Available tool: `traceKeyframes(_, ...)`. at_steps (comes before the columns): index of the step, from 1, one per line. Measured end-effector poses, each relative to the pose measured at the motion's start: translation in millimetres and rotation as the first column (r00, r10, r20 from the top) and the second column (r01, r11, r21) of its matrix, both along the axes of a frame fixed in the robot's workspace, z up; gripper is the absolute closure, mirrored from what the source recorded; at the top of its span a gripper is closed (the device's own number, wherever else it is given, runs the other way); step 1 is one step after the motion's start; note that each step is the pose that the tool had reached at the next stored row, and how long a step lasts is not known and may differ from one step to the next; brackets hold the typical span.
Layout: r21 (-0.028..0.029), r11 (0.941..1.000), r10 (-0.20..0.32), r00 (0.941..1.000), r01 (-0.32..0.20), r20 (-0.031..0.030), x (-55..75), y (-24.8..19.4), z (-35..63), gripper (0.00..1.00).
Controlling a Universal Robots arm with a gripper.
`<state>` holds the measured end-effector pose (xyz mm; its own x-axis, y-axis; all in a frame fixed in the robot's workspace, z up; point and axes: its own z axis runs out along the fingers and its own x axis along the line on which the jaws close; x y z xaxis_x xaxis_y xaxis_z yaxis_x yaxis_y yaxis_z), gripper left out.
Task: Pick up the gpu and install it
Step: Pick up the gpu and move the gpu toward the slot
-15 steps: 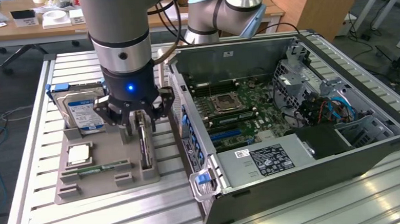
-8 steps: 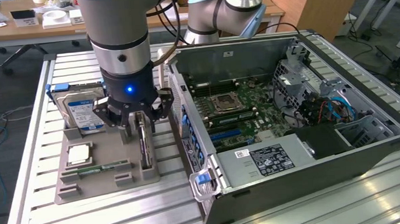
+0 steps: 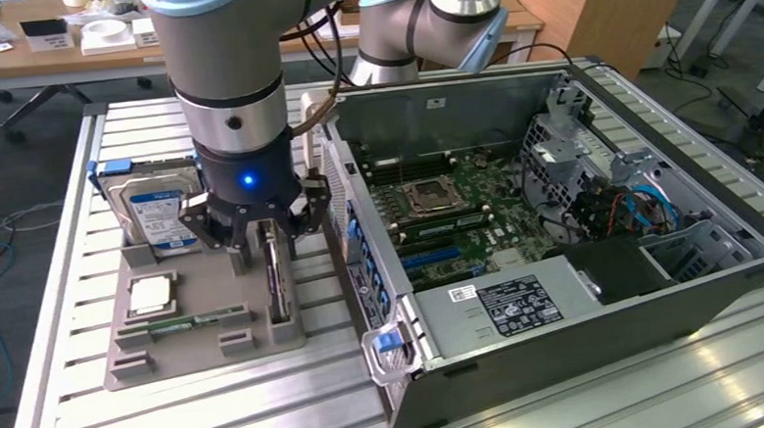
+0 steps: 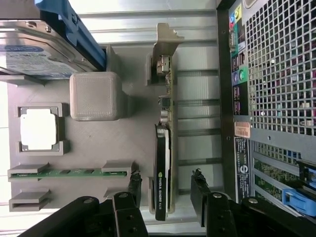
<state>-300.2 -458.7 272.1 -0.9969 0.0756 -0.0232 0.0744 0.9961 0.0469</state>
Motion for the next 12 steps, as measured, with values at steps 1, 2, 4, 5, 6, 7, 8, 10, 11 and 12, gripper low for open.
traceKeyframes(1,-0.0001,1.0000,0.000,1.0000,0.000,0.0000,0.0,0.0,-0.9,0.47)
traceKeyframes(2,-0.0001,1.0000,0.000,1.0000,0.000,-0.0001,-0.1,0.0,-1.2,0.47)
traceKeyframes(4,-0.0003,1.0000,0.000,1.0000,0.000,-0.0002,-0.1,0.0,-1.1,0.47)
traceKeyframes(5,-0.0002,1.0000,0.000,1.0000,0.000,-0.0001,-0.1,0.0,-1.2,0.47)
traceKeyframes(6,-0.0001,1.0000,0.000,1.0000,0.000,0.0000,-0.1,0.1,-1.2,0.47)
traceKeyframes(7,0.0000,1.0000,0.000,1.0000,0.000,0.0001,-0.3,0.9,-1.4,0.47)
traceKeyframes(8,0.0000,1.0000,0.000,1.0000,0.000,0.0000,-0.4,1.9,-1.5,0.47)
traceKeyframes(10,0.0000,1.0000,0.000,1.0000,0.000,0.0001,-0.4,3.5,-2.8,0.47)
traceKeyframes(11,0.0000,1.0000,0.000,1.0000,0.000,0.0001,-0.4,4.4,-4.2,0.47)
traceKeyframes(12,0.0000,1.0000,0.000,1.0000,0.000,0.0000,-0.3,5.1,-5.7,0.47)
